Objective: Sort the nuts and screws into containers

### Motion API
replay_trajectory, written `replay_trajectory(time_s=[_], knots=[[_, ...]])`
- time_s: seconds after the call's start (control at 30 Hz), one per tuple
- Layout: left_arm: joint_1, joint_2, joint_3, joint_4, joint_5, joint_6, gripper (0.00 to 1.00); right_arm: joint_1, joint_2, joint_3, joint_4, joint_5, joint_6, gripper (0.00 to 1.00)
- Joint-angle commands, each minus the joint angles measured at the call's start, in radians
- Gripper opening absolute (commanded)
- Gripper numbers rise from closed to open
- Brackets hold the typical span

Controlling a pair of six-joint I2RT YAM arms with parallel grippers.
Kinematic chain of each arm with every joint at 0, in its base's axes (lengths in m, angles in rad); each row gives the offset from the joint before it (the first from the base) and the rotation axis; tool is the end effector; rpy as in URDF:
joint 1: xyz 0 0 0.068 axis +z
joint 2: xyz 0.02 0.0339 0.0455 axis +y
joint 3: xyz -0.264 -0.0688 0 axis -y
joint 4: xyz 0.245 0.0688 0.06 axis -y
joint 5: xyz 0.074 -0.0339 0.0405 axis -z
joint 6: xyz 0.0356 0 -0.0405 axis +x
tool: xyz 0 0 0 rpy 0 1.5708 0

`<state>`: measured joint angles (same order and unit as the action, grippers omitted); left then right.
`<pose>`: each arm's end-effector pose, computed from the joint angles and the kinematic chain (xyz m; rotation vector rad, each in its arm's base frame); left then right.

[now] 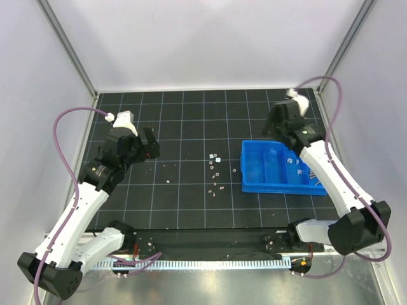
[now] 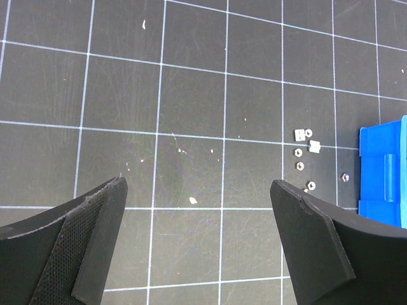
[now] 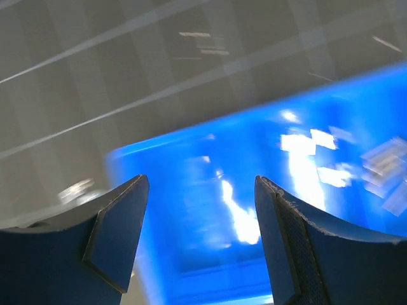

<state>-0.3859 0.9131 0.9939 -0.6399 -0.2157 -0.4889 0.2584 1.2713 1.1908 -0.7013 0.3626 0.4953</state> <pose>0.1791 -0.0645 0.3443 -0.2367 2.1159 -0.2902 0.2616 0.0561 0.3303 0.4429 2.2470 -0.0394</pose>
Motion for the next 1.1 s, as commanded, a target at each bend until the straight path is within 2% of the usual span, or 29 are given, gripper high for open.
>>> replay_trajectory(time_s=[0.0, 0.03, 0.17, 0.3, 0.43, 0.67, 1.07], knots=[[0.004, -0.017, 0.003, 0.036, 0.006, 0.01, 1.0, 0.178, 0.072, 0.09, 0.016, -0.02, -0.021, 0.74], [0.004, -0.019, 0.002, 0.036, 0.006, 0.01, 1.0, 0.261, 0.107, 0.102, 0.045, -0.028, -0.027, 0.74], [0.004, -0.017, 0.003, 0.034, 0.004, 0.012, 1.0, 0.398, 0.282, 0.203, 0.085, -0.014, -0.05, 0.74], [0.002, -0.019, 0.002, 0.034, 0.003, 0.012, 1.0, 0.467, 0.501, 0.285, 0.112, -0.059, -0.058, 0.73], [0.004, -0.017, 0.002, 0.036, -0.004, 0.012, 1.0, 0.49, 0.646, 0.351, 0.118, -0.097, -0.015, 0.71], [0.004, -0.013, 0.002, 0.032, -0.004, 0.012, 1.0, 0.493, 0.757, 0.375, 0.146, -0.119, 0.043, 0.65], [0.004, -0.01, 0.003, 0.032, -0.011, 0.013, 1.0, 0.493, 0.827, 0.411, 0.163, -0.133, 0.06, 0.56]])
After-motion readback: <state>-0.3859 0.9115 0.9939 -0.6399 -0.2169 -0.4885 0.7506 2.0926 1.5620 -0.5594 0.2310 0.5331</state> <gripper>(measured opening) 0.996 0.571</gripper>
